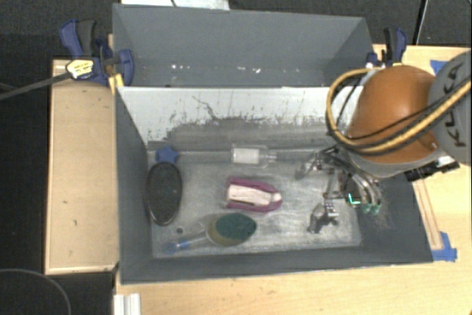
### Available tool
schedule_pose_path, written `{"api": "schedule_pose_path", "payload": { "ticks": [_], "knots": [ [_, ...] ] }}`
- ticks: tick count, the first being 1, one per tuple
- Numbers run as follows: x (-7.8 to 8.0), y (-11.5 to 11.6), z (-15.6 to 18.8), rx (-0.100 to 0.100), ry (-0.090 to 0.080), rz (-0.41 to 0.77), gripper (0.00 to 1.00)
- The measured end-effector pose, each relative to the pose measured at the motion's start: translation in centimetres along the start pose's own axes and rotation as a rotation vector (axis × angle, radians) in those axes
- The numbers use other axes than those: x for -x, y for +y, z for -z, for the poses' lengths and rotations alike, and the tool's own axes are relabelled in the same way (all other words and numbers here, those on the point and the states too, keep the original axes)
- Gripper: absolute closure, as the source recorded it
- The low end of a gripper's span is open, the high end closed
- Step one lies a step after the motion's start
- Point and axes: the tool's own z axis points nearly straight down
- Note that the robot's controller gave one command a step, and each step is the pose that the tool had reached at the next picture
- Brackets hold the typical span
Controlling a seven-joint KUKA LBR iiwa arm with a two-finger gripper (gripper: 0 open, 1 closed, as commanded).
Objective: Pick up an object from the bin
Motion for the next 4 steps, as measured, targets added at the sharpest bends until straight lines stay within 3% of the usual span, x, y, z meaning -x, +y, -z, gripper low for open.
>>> {"api": "schedule_pose_path", "payload": {
  "ticks": [1,2,3,4],
  "knots": [
    [6.1,7.4,-8.6,0.003,-0.005,-0.196,0.0],
    [6.1,7.1,-8.3,0.001,-0.008,-0.197,1.0],
    [5.8,6.0,3.8,0.002,-0.016,-0.207,1.0],
    [7.1,8.5,3.7,0.002,-0.012,-0.007,1.0]
  ]
}}
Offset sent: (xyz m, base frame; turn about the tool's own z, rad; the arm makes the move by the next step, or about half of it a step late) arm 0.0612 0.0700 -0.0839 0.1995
